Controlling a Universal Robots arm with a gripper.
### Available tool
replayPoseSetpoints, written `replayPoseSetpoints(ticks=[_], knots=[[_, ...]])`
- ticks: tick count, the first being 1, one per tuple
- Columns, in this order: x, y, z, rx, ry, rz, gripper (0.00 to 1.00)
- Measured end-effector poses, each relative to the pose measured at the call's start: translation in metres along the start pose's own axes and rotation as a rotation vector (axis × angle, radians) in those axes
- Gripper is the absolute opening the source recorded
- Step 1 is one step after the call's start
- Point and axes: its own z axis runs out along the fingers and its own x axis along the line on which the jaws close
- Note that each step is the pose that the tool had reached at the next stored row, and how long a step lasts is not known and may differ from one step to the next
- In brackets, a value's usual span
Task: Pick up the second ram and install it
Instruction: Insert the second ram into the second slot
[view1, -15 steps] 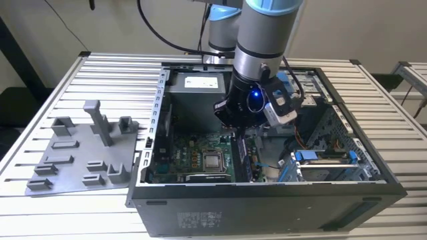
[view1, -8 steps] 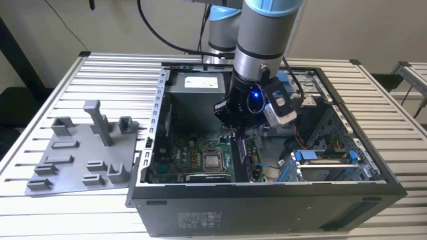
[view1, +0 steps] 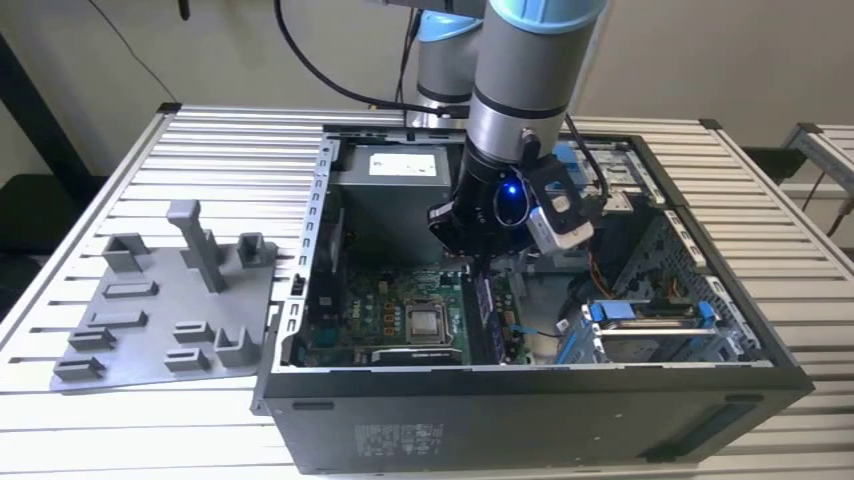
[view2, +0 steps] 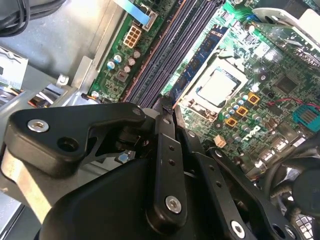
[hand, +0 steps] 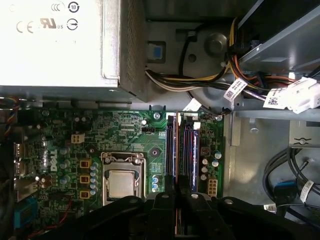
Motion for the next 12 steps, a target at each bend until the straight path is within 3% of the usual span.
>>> replayPoseSetpoints(ticks=[5,12], knots=[[-0.0001,0.0,0.0014,-0.001,-0.0001,0.0,0.14],[-0.0003,-0.0002,0.0117,-0.0008,-0.0003,0.008,0.14]])
